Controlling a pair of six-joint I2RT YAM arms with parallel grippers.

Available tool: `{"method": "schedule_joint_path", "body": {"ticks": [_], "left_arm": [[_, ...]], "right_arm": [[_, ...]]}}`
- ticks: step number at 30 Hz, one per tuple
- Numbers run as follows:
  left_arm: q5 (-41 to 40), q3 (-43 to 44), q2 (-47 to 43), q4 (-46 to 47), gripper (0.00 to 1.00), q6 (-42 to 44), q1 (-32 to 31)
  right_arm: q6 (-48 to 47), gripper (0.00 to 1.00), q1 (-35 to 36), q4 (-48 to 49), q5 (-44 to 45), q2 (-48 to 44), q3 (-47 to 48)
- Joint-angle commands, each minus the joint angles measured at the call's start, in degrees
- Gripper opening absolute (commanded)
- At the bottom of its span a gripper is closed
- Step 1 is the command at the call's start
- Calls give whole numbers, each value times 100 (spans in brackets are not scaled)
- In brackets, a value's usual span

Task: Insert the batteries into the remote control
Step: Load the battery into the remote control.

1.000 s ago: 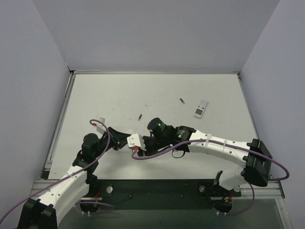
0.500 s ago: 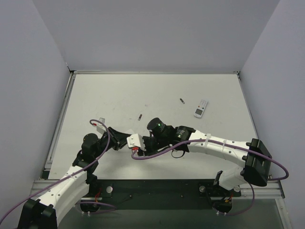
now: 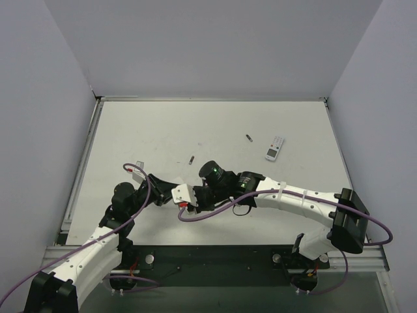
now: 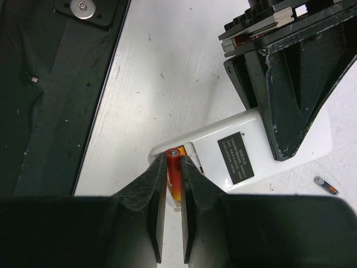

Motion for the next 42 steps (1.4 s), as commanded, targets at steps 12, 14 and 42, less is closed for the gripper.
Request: {"method": "schedule_joint_path", "body": {"ticks": [12, 14, 42], "left_arm": [[188, 564, -219, 467, 0, -167, 98], [180, 634, -228, 362, 0, -123, 106], [188, 959, -378, 1, 0, 0, 106]], "right_arm": [[-407, 0, 21, -1255, 11, 429, 78], [-433, 0, 30, -1335, 11, 517, 122], [-443, 0, 496, -1880, 1520, 1387, 377]]}}
